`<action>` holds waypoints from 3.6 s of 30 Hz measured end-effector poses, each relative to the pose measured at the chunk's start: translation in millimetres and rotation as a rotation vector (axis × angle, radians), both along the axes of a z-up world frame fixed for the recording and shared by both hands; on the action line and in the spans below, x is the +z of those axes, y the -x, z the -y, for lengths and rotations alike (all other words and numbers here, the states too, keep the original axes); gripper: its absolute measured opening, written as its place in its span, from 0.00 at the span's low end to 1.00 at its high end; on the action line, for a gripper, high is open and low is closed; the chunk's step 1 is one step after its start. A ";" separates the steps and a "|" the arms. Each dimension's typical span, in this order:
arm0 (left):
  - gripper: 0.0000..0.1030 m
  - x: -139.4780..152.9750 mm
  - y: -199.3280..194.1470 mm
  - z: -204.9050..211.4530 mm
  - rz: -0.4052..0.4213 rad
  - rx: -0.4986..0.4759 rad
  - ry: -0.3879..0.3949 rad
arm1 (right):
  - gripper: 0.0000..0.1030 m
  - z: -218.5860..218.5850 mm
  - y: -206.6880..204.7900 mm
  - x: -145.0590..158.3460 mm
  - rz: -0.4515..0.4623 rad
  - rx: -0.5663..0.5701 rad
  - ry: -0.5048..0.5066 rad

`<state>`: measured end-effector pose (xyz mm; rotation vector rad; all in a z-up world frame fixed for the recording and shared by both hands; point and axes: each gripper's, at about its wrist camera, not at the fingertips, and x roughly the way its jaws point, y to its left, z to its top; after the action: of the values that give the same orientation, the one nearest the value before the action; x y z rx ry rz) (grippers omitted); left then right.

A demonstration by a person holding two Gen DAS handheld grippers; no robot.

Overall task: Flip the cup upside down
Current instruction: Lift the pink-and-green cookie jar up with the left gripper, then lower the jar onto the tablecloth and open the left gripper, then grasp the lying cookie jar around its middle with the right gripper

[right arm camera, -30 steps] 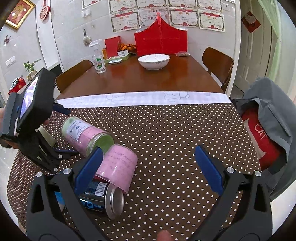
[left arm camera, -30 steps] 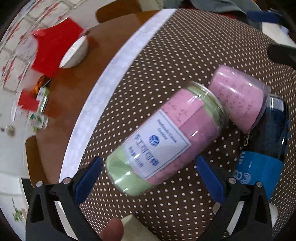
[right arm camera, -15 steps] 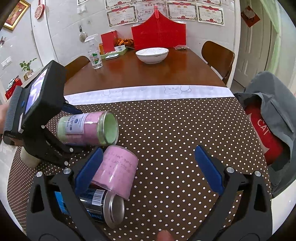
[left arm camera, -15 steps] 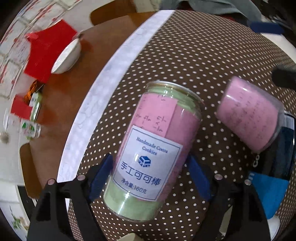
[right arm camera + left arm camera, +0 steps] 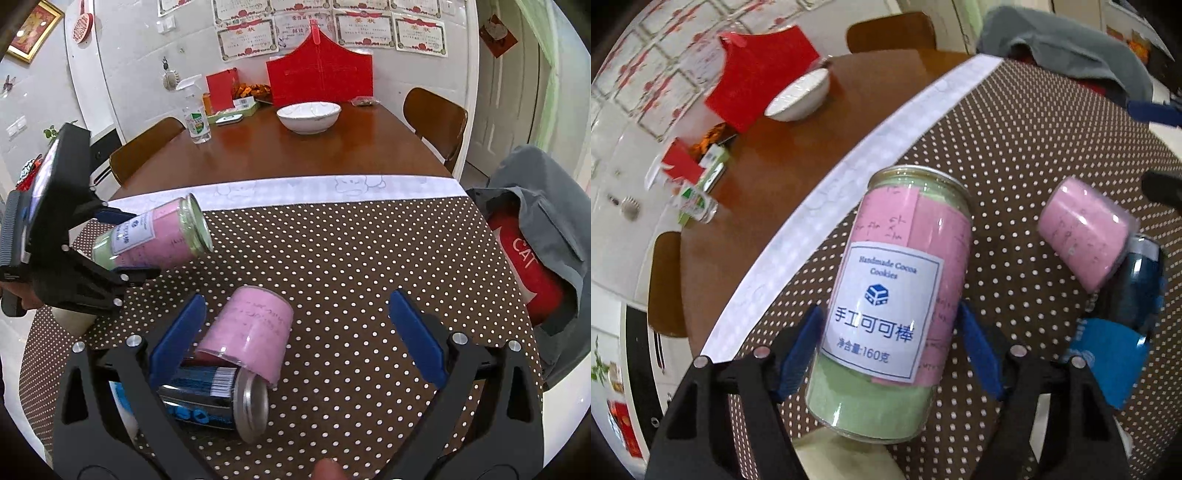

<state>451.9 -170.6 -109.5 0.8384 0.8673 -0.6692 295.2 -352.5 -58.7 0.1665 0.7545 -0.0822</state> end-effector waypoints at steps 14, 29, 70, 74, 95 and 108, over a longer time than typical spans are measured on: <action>0.71 86.0 112.1 -69.2 0.066 0.119 0.175 | 0.94 -45.3 67.8 53.6 0.110 0.048 0.019; 0.71 41.7 246.5 -100.9 -0.016 0.136 0.224 | 0.94 -78.1 148.8 47.4 0.122 0.101 0.016; 0.92 21.8 343.8 -134.7 0.252 0.337 0.413 | 0.94 -112.2 224.0 29.9 0.201 0.148 0.035; 0.92 31.3 353.9 -145.0 0.300 0.369 0.444 | 0.94 -115.6 226.3 32.8 0.232 0.184 -0.007; 0.92 61.0 376.3 -183.5 0.458 0.572 0.583 | 0.94 -143.6 220.6 55.5 0.262 0.459 0.137; 0.92 61.6 388.8 -199.6 0.500 0.635 0.633 | 0.94 -167.0 207.6 43.8 0.230 0.603 0.249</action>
<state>63.1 29.0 -47.9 0.1120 0.3791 -0.1274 87.6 -185.6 -14.9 -0.2883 0.5338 0.4094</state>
